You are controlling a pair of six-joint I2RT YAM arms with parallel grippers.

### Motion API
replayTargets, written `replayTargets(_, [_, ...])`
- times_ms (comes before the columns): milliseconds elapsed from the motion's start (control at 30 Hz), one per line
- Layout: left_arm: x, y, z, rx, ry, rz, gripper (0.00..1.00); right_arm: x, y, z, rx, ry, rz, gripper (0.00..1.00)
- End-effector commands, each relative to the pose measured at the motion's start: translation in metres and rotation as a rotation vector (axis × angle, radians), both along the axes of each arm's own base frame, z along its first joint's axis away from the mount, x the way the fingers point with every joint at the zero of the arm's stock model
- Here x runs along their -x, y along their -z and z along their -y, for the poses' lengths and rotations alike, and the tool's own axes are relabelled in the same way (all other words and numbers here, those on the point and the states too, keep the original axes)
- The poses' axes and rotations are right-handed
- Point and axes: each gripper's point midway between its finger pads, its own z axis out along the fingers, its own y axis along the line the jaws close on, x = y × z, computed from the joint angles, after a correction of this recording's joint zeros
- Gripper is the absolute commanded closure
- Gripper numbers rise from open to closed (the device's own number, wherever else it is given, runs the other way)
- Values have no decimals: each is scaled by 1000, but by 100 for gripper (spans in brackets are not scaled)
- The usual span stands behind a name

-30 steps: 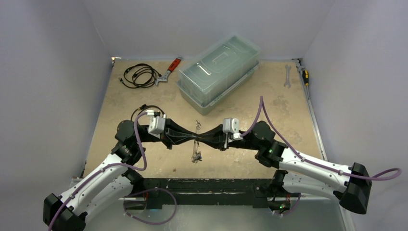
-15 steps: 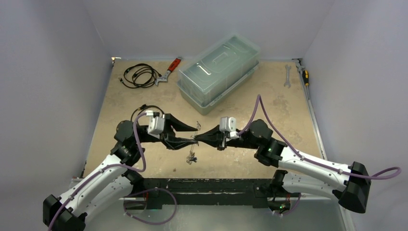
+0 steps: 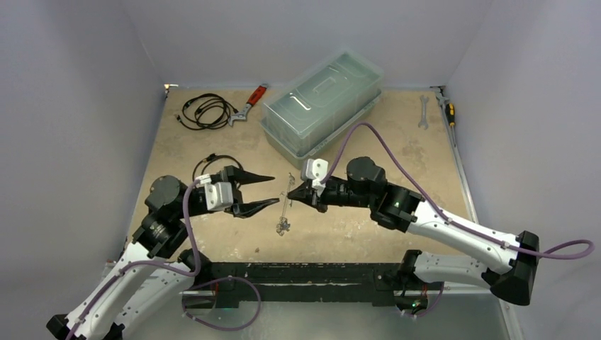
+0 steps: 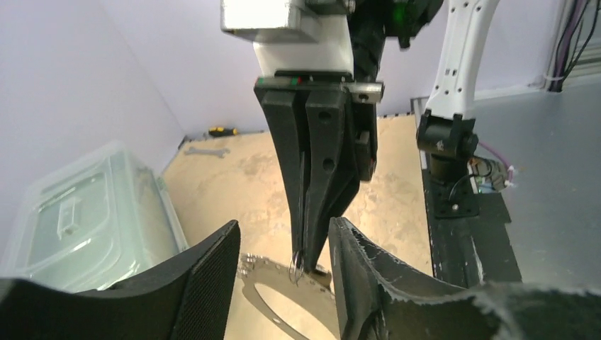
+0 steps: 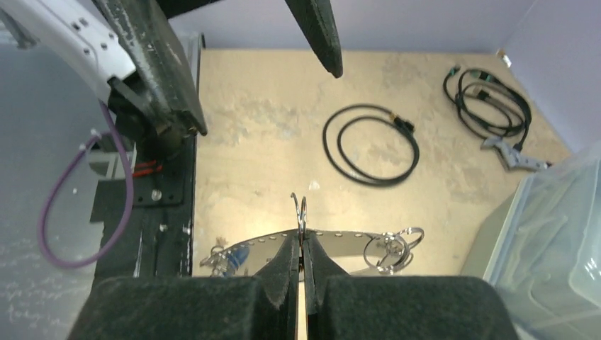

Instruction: Put the keys on the keyring

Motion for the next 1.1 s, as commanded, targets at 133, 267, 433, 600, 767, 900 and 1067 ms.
replayTargets(133, [0, 33, 0, -111, 2, -13, 53, 5, -7, 17, 157, -9, -2, 100])
replayTargets(267, [0, 40, 8, -113, 41, -44, 53, 13, 0, 15, 180, -51, -26, 100])
replayTargets(433, [4, 54, 20, -147, 103, -98, 56, 20, 7, 7, 195, -84, -35, 100])
replayTargets(600, [14, 65, 29, -170, 170, -135, 59, 23, 9, 5, 176, -98, -28, 100])
replayTargets(767, [18, 70, 31, -175, 188, -151, 62, 27, 7, 6, 167, -113, -26, 100])
replayTargets(900, [17, 74, 32, -180, 183, -163, 68, 31, 5, 7, 154, -132, -24, 100])
replayTargets(1067, [14, 77, 33, -187, 168, -176, 69, 35, -2, 9, 128, -146, -11, 100])
